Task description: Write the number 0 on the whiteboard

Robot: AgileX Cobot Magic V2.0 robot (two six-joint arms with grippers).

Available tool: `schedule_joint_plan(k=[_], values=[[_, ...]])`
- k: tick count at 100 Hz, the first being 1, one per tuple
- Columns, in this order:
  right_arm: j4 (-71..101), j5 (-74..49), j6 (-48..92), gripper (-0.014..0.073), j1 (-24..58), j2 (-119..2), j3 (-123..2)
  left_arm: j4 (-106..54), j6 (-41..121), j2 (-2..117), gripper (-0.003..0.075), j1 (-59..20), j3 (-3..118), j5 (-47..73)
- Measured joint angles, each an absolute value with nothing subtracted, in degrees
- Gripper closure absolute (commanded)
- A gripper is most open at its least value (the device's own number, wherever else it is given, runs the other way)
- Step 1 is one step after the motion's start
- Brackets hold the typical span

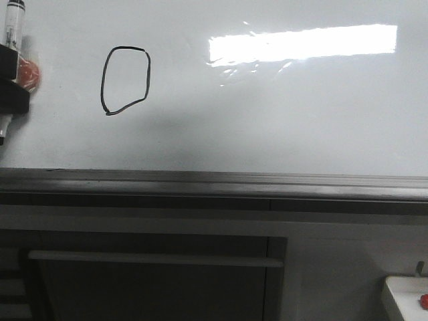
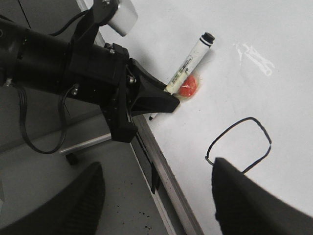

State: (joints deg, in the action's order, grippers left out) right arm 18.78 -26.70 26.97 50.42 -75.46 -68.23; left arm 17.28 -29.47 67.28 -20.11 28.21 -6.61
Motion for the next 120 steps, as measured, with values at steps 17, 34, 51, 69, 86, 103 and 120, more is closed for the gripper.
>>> schedule_joint_plan(k=[17,34,51,69,86,103,120], values=[[18.78,-26.92,27.08,0.0176,50.42,-75.46,-68.23,17.01,-31.03,67.54,0.0741,-20.11,29.07,-5.43],[18.78,-26.92,27.08,0.0176,50.42,-75.46,-68.23,16.39,-31.15,67.54,0.0740,-20.11,29.07,-5.43],[18.78,-26.92,27.08,0.0176,50.42,-75.46,-68.23,16.29,-31.15,67.54,0.0568,-20.11,29.07,-6.02],[18.78,-27.04,27.00,0.0176,50.42,-75.46,-68.23,16.10,-31.28,67.67,0.0318,-20.11,29.07,-8.28],[18.78,-27.14,27.00,0.0176,50.42,-75.46,-68.23,16.10,-31.28,66.91,0.0323,-20.11,29.11,-8.56],[18.78,-28.27,27.00,0.0297,50.42,-75.46,-68.23,16.10,-31.28,63.05,0.0339,-20.11,29.11,-7.00],[18.42,-29.28,27.00,0.0667,50.42,-74.82,-68.23,16.57,-31.28,54.92,0.0622,-20.11,28.84,-4.66]])
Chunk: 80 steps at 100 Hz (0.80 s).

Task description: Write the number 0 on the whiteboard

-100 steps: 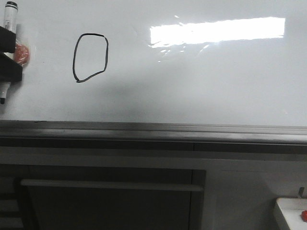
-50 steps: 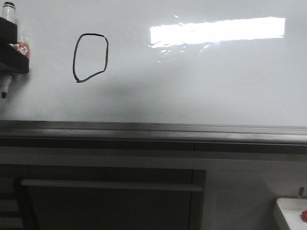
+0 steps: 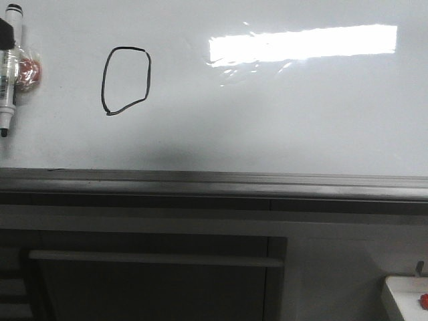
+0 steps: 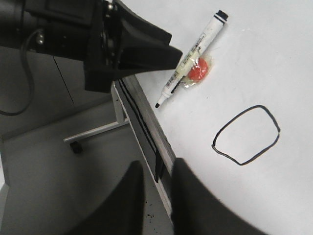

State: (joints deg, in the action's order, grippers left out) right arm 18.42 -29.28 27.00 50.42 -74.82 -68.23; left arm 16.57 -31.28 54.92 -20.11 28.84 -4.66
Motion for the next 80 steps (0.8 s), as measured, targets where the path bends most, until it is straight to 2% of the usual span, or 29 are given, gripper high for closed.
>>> schedule_joint_plan(k=[6,36,57,80], values=[[18.30,-29.28,27.00,0.0651,50.42,-73.93,-68.10,17.27,-31.28,51.79,0.0739,-20.23,28.22,-4.66],[17.90,-19.21,27.00,0.0651,50.42,-62.78,-58.67,19.82,-31.28,34.43,0.0741,-20.23,24.31,-4.57],[17.81,-8.98,27.00,0.0651,50.42,-47.82,-42.79,22.44,-31.28,21.93,0.0741,-20.23,19.70,-4.57],[17.81,-7.55,27.00,0.0652,50.42,-30.94,-26.26,26.40,-31.28,9.80,0.0741,-20.23,13.29,-4.57]])
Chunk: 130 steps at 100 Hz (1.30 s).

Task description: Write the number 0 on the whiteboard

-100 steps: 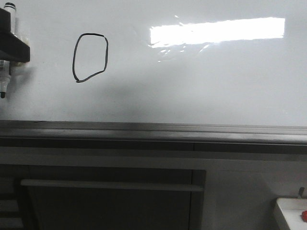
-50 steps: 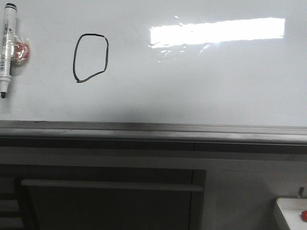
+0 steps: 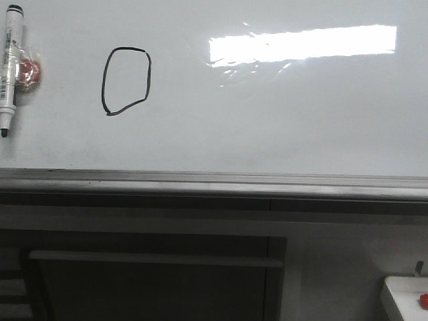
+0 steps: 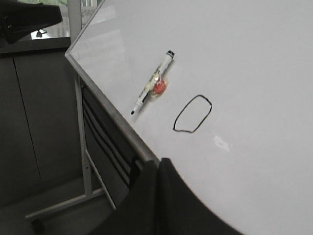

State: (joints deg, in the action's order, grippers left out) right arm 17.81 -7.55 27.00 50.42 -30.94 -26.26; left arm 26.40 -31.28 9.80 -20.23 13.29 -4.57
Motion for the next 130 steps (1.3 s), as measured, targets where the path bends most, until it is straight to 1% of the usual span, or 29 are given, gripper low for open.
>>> schedule_joint_plan(k=[10,28,93,104,115,130], values=[[17.81,-7.55,27.00,0.0654,50.42,-25.44,-21.07,28.59,-31.28,6.28,0.0741,-20.23,11.51,-4.57],[17.81,-7.55,27.00,0.0654,50.42,-19.89,-17.27,29.49,-31.28,4.29,0.0741,-20.23,10.61,-4.67],[17.81,-7.66,27.00,0.0654,50.42,-19.51,-16.09,29.68,-31.28,4.29,0.0741,-20.23,10.54,-4.67],[17.81,-7.66,27.00,0.0654,50.42,-19.51,-16.09,27.59,-31.15,4.29,0.0741,-20.23,10.54,-2.89],[17.81,-7.66,27.00,0.0654,50.42,-19.51,-16.09,21.48,-24.70,4.19,0.0741,-20.23,10.02,-0.51],[17.81,-7.66,27.00,0.0654,50.42,-19.51,-16.09,8.53,-6.13,2.86,0.0741,-19.17,9.81,2.55]])
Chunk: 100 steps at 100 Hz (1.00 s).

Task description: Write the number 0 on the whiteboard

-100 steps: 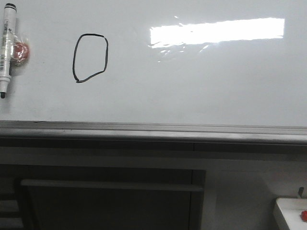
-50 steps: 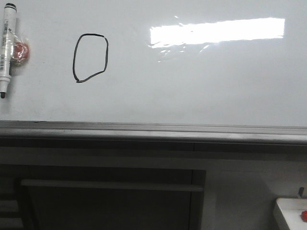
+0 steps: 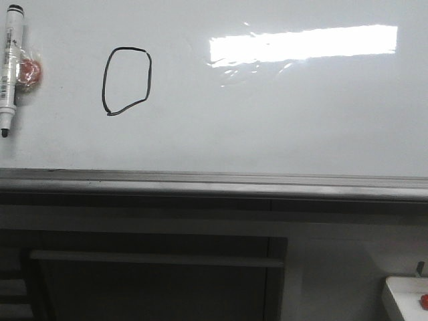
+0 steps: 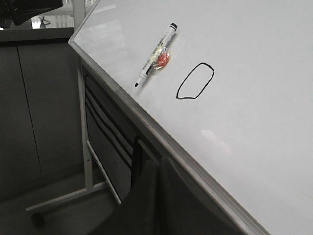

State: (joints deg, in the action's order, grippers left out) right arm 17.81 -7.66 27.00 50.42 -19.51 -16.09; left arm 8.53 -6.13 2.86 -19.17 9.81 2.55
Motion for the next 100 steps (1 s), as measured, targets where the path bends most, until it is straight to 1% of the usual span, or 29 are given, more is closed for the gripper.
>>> schedule_joint_plan(k=[6,14,34,46,74,100], values=[[17.81,-7.66,27.00,0.0654,50.42,-19.51,-16.09,3.00,0.30,2.09,0.0741,-17.69,9.18,2.98],[17.81,-7.66,27.00,0.0654,50.42,-19.51,-16.09,0.00,5.96,0.72,0.0741,-15.19,7.83,3.23],[17.81,-7.66,27.00,0.0654,50.42,-19.51,-16.09,-1.82,8.78,-0.23,0.0741,-7.17,2.26,3.61],[17.81,-7.66,27.00,0.0654,50.42,-19.51,-16.09,-2.47,8.91,-0.23,0.0741,-3.80,0.00,3.79],[17.81,-7.66,27.00,0.0654,50.42,-19.51,-16.09,-3.65,8.91,-0.23,0.0741,-0.11,0.00,3.86],[17.81,-7.66,27.00,0.0654,50.42,-19.51,-16.09,-2.19,4.83,-0.23,0.0741,0.36,0.00,7.90]])
